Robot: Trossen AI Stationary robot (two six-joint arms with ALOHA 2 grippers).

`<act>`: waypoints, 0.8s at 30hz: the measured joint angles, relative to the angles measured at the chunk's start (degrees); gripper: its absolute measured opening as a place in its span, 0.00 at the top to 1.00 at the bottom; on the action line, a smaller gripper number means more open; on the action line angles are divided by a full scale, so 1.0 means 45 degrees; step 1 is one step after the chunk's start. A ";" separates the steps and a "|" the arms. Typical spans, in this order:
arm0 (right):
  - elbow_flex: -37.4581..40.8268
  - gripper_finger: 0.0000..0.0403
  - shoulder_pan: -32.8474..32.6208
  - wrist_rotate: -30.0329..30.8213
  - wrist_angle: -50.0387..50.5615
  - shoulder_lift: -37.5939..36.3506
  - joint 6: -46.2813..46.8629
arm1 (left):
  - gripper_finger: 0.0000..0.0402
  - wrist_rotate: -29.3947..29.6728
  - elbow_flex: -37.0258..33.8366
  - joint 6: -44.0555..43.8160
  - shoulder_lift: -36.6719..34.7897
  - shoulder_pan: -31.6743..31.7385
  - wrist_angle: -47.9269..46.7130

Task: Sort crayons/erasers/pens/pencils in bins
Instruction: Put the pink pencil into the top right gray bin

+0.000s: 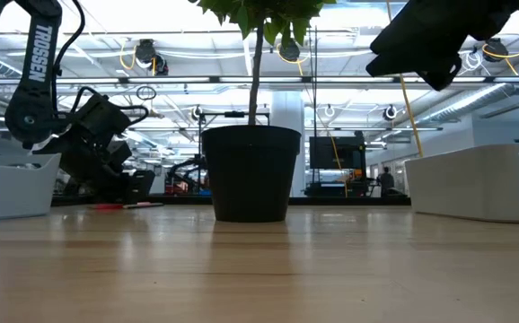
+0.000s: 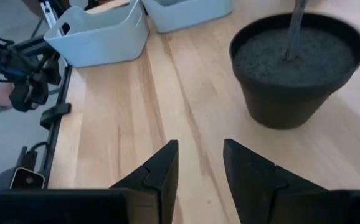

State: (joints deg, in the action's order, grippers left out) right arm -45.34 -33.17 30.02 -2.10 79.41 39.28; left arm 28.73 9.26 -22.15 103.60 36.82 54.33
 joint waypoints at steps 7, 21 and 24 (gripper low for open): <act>0.0005 0.71 0.0186 -0.0009 0.0128 -0.0457 -0.0450 | 0.96 -0.0236 -0.0014 -0.0255 -0.0429 0.0097 -0.0327; 0.0005 0.71 0.0201 -0.0005 0.0135 -0.0600 -0.0918 | 0.96 -0.0672 -0.0131 0.0050 -0.3453 -0.0171 -0.2846; 0.0005 0.71 0.0201 -0.0005 0.0143 -0.0600 -0.0930 | 0.96 -0.0765 -0.0091 0.0227 -0.4386 -0.0274 -0.2938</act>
State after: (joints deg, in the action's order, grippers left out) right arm -45.32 -32.27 30.00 -1.45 76.71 35.09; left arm 25.28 8.85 -21.13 83.86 35.58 41.11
